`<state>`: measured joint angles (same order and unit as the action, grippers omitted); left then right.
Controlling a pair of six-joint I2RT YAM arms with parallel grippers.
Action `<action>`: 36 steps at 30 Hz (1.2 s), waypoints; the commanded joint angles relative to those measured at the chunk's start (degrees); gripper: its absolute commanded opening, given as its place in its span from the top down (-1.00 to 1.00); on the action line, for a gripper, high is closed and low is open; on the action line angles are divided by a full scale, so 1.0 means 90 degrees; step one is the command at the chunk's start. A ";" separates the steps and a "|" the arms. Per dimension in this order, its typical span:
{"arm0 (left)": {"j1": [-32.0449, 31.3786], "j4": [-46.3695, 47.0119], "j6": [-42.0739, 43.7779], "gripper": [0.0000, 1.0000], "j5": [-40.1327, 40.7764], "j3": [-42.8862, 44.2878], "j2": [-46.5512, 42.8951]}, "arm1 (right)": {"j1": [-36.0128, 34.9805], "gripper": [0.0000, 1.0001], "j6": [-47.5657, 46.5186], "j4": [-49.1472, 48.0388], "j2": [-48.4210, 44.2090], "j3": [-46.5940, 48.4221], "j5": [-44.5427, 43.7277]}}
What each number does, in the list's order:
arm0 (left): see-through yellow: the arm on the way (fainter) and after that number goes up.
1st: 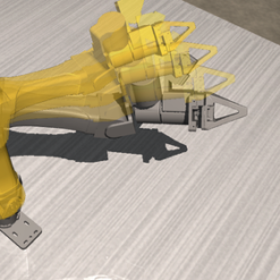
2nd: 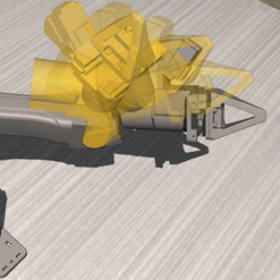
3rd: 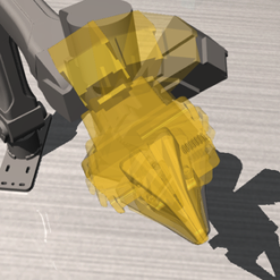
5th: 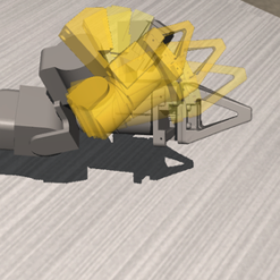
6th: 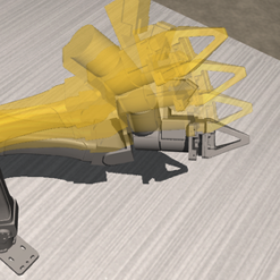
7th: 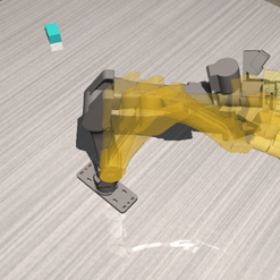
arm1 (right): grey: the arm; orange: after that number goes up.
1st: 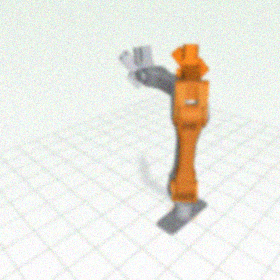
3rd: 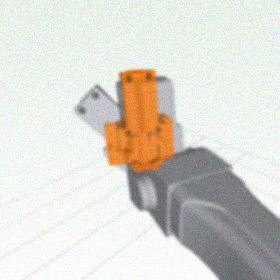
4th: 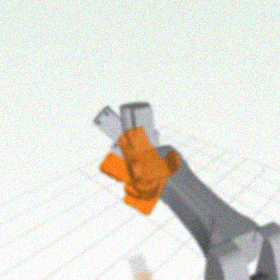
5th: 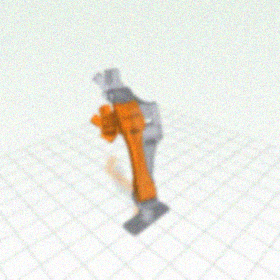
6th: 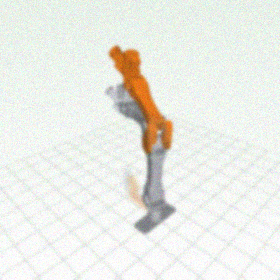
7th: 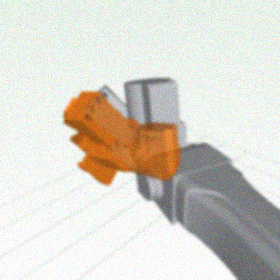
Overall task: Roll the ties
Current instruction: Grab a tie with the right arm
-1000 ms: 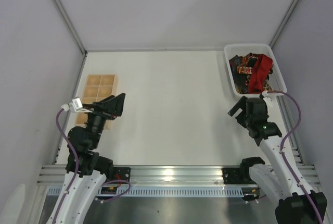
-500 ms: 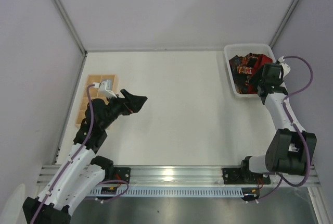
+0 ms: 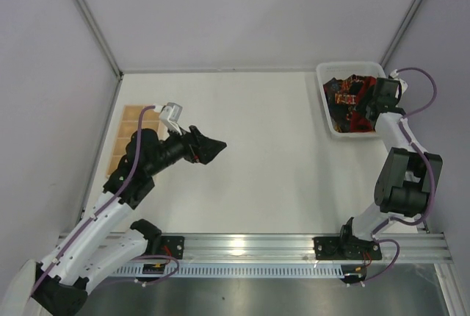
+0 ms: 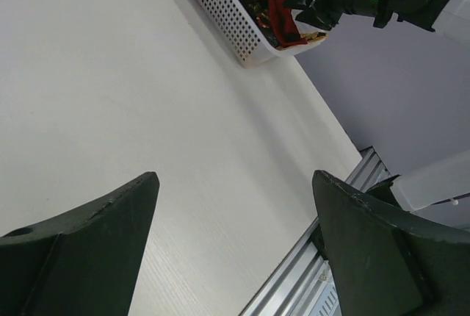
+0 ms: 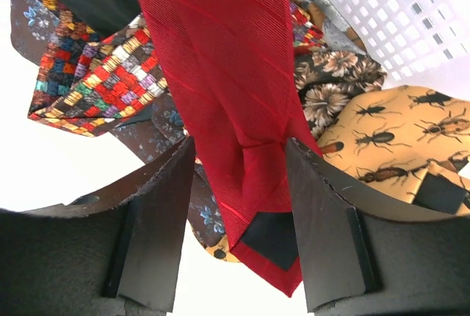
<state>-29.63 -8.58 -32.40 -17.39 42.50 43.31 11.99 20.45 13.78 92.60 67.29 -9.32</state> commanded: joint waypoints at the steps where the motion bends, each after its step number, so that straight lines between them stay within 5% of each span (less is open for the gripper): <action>1: -0.0184 -0.0238 0.0377 -0.84 -0.0060 0.0492 0.0217 | 0.0016 -0.15 -0.0250 -0.0164 0.0199 0.0356 0.0059; 17: -0.0214 -0.0443 0.0593 -0.87 -0.0041 0.0834 0.0334 | 0.0016 -0.05 -0.0582 -0.0115 0.0404 0.0092 -0.0322; 23: -0.0224 -0.0599 0.0661 -0.87 0.0017 0.0990 0.0334 | 0.0006 0.75 -0.0670 0.0148 0.0435 0.0511 -0.0273; 29: -0.0214 -0.0940 0.0642 -0.89 0.0573 0.1224 0.0373 | -0.0540 0.95 -0.1041 0.1280 -0.0463 0.2180 -0.0615; 36: -0.0214 -0.1517 0.0670 -0.92 0.1628 0.1722 0.0520 | -0.2131 1.00 -0.1373 0.3073 -0.1167 0.4143 0.0966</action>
<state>-31.27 -19.29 -27.38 -7.60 54.33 47.92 -2.92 11.18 30.72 85.93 98.80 -7.73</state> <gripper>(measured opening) 0.961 0.186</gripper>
